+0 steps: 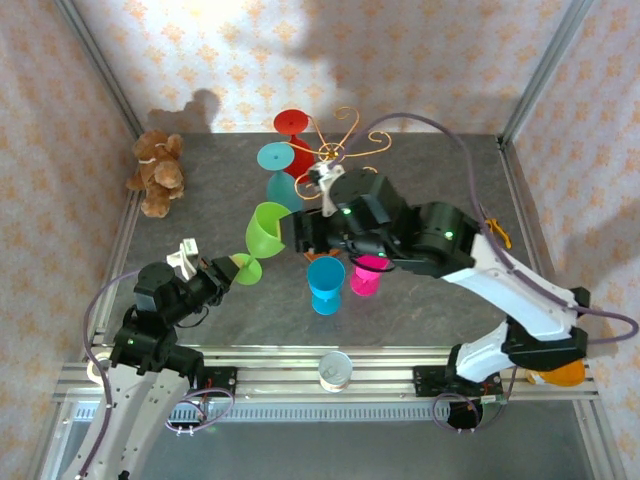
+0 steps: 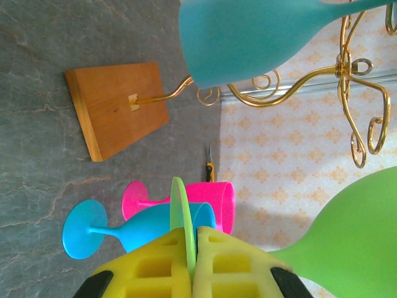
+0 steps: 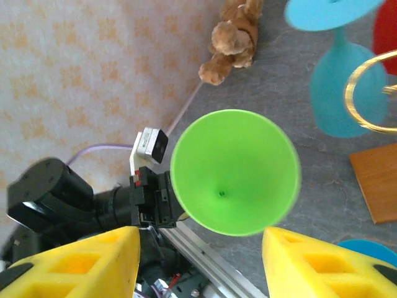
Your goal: Take the wine glass off the wine glass rack
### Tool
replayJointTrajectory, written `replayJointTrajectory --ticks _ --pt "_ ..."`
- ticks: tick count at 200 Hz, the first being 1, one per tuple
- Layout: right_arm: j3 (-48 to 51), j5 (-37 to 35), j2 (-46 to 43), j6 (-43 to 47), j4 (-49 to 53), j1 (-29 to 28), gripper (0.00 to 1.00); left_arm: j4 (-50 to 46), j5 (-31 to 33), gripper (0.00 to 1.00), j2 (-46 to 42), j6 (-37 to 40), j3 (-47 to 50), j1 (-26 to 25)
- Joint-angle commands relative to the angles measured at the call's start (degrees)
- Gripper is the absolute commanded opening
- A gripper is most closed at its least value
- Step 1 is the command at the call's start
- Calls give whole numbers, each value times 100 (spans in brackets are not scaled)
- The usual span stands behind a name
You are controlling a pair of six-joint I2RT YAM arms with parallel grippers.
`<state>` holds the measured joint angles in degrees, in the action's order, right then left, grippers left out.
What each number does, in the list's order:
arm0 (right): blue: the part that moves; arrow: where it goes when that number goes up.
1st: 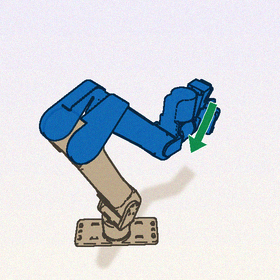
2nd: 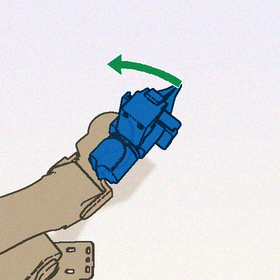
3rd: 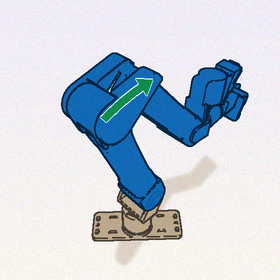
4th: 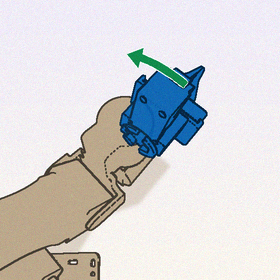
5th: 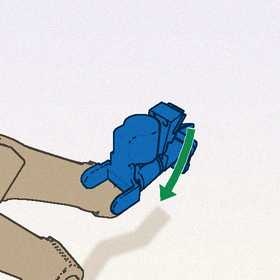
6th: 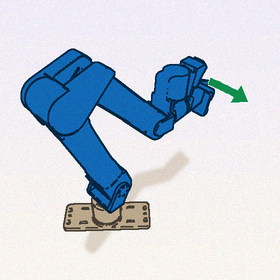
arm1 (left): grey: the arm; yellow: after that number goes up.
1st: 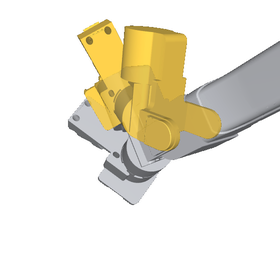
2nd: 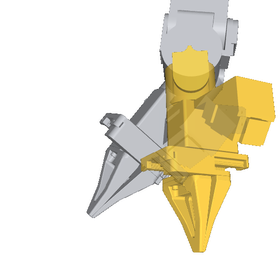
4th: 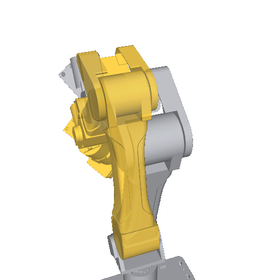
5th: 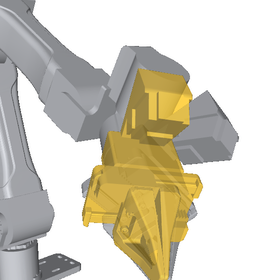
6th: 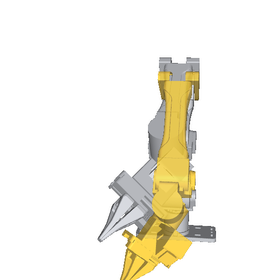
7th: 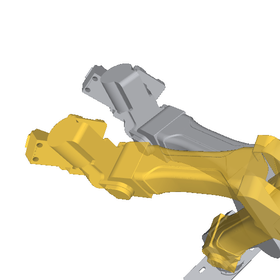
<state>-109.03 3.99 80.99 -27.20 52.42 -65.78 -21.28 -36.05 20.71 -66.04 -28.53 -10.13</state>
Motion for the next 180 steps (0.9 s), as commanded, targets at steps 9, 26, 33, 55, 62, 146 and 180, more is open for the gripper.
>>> replayJointTrajectory --ticks 9,26,33,55,62,146,180 --pt "668 725 -548 -701 -382 514 55 844 -265 0 -10 -4 168 2" --pt "1094 1274 -662 -917 -694 800 56 1111 -331 0 -5 -84 275 2" --pt "1212 1395 -664 -997 -754 869 56 1194 -340 0 -12 -102 308 5" --pt "1464 1682 -637 -1110 -1037 972 56 1275 -324 0 -49 -66 357 7" --pt "1512 1766 -618 -1143 -1111 1004 56 1258 -323 0 -51 -46 366 10" --pt "1585 2287 -146 -1244 -1529 1107 54 1236 -377 0 -98 30 412 3" --pt "1613 2285 -33 -1270 -1562 1118 52 1181 -372 0 -91 86 419 3"
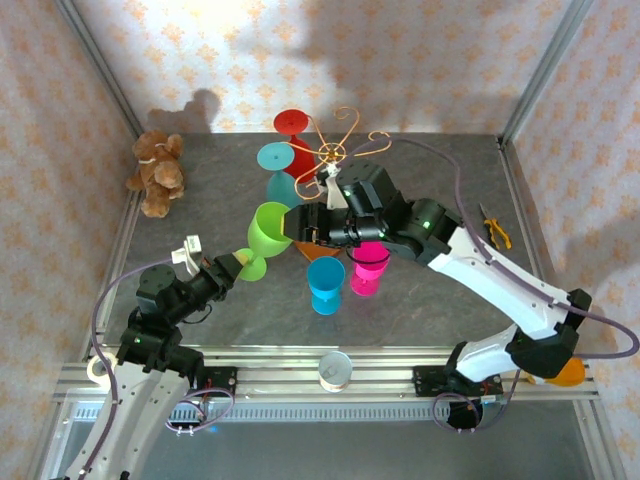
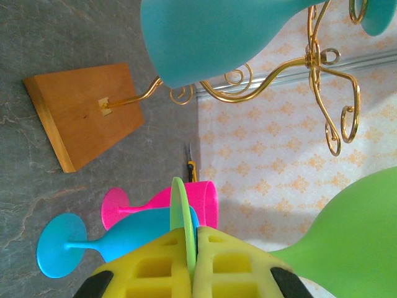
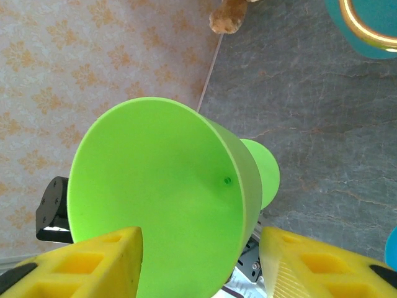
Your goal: Take the wine glass off the wine glass rack
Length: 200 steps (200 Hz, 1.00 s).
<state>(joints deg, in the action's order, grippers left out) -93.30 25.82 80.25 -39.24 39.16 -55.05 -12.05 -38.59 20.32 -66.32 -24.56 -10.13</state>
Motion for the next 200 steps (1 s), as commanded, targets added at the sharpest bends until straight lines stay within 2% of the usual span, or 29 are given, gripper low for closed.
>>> replayJointTrajectory --ticks 1,18,33,57,100,111,136,151,170,182,200 --pt "40 100 42 -66 -234 46 52 258 -116 0 -53 117 21 7" --pt "65 126 78 -66 -262 63 46 265 -105 0 -53 122 21 10" --pt "102 164 112 -113 -315 67 37 251 -114 0 -44 130 13 3" --pt "126 283 157 -158 -380 69 27 212 -120 0 -21 172 -13 2" --pt "132 351 246 -163 -361 77 29 162 -111 0 16 238 -58 2" --pt "129 394 256 -150 -365 77 23 135 -114 0 26 265 -75 5" --pt "92 448 290 -143 -312 75 0 28 -55 0 34 324 -126 2" --pt "79 441 290 -159 -251 77 0 -180 41 0 18 461 -209 2" --pt "73 489 256 -154 -221 74 0 -408 179 19 3 597 -303 3" --pt "75 462 222 -154 -175 77 0 -396 202 36 2 603 -323 2" --pt "83 394 163 -146 -73 73 0 -366 244 43 10 593 -350 3"
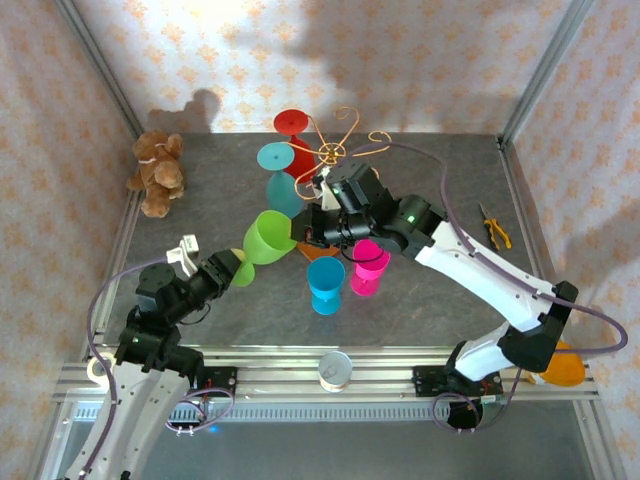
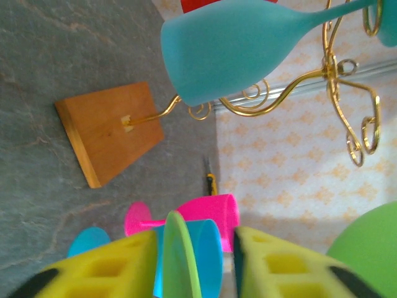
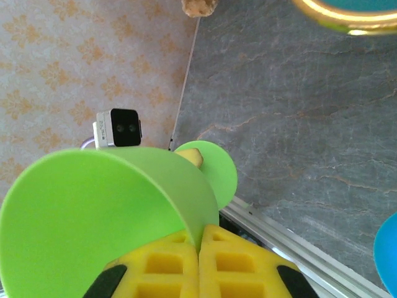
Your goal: Take the wine glass off the wine glass rack
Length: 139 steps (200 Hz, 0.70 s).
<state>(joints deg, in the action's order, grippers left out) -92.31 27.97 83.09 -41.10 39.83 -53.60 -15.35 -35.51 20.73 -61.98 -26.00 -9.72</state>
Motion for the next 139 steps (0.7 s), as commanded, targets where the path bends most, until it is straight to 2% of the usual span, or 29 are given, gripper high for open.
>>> replayJointTrajectory --ticks 1,45,139 --pt "-11 177 -128 40 -141 -71 0 -37 -59 43 -33 159 -205 -39" --pt "12 -78 -318 76 167 -69 0 -79 56 58 1 209 -273 -34" --pt "132 -696 -565 242 739 -69 0 -178 227 65 15 220 -401 -39"
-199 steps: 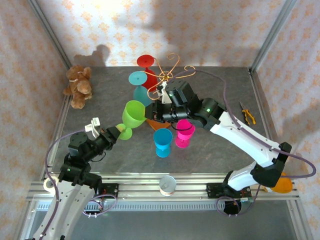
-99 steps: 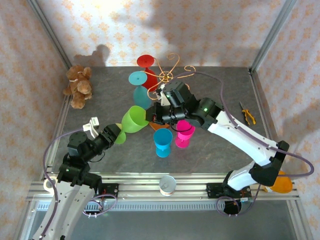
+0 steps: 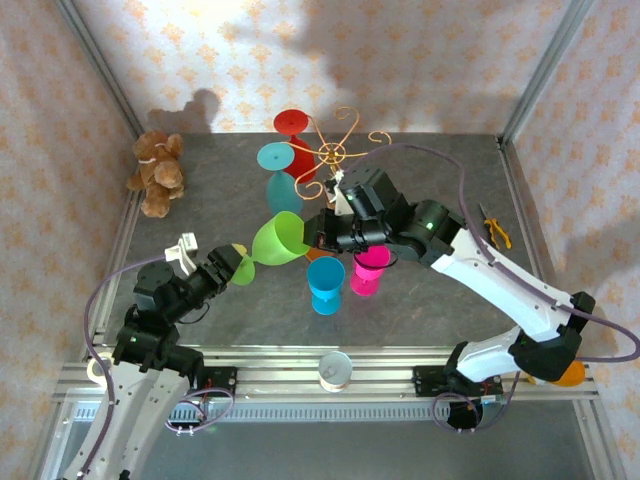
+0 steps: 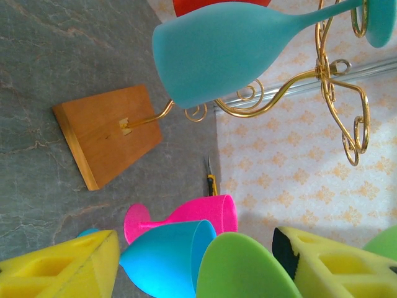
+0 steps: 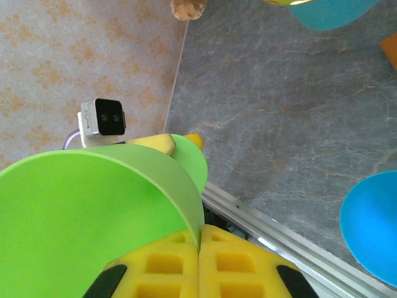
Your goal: Take the wine glass off the wine glass rack
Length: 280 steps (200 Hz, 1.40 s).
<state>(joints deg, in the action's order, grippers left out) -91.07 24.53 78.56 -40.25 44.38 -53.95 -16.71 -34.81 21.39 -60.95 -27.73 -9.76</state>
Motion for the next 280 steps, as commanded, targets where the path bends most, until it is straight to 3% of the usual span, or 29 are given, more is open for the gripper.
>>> replayJointTrajectory --ticks 1,92,165,202,280 --pt "4 -362 -109 157 292 -35 0 -47 162 66 -53 118 -231 -30" --pt "-254 -501 -276 470 1019 -31 0 -359 387 71 -134 233 -505 -34" --pt "-3 -193 -1260 584 1796 -34 0 -367 422 71 -102 197 -444 -30" --pt "30 -521 -1675 559 2706 -36 0 -421 462 70 -130 206 -462 -34" --pt "423 -988 -2276 205 3530 -35 0 -419 479 70 -21 113 -409 -28"
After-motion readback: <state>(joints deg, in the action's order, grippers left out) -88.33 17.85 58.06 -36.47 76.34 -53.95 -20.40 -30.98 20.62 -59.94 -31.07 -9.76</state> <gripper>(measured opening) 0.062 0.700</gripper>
